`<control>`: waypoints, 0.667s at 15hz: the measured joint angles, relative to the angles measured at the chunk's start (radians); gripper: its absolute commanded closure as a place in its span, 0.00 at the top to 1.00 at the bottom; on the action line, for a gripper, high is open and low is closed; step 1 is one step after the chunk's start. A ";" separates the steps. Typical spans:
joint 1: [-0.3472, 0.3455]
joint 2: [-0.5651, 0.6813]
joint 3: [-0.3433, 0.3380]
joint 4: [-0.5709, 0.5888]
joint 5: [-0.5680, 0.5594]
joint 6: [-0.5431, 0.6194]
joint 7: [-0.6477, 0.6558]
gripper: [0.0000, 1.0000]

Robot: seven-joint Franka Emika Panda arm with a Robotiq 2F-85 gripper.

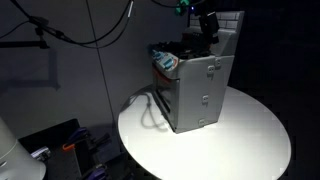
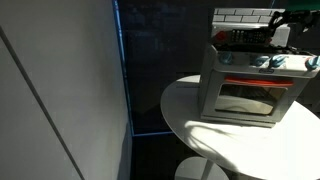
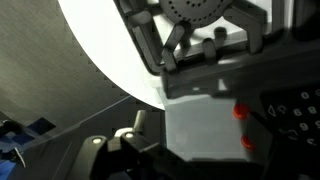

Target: Press the top right orange button on the stove

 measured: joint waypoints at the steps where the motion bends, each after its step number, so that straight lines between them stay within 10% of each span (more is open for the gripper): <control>1: 0.000 0.000 0.000 0.001 0.000 0.000 0.000 1.00; 10: 0.000 0.010 -0.010 0.011 0.000 0.000 0.009 1.00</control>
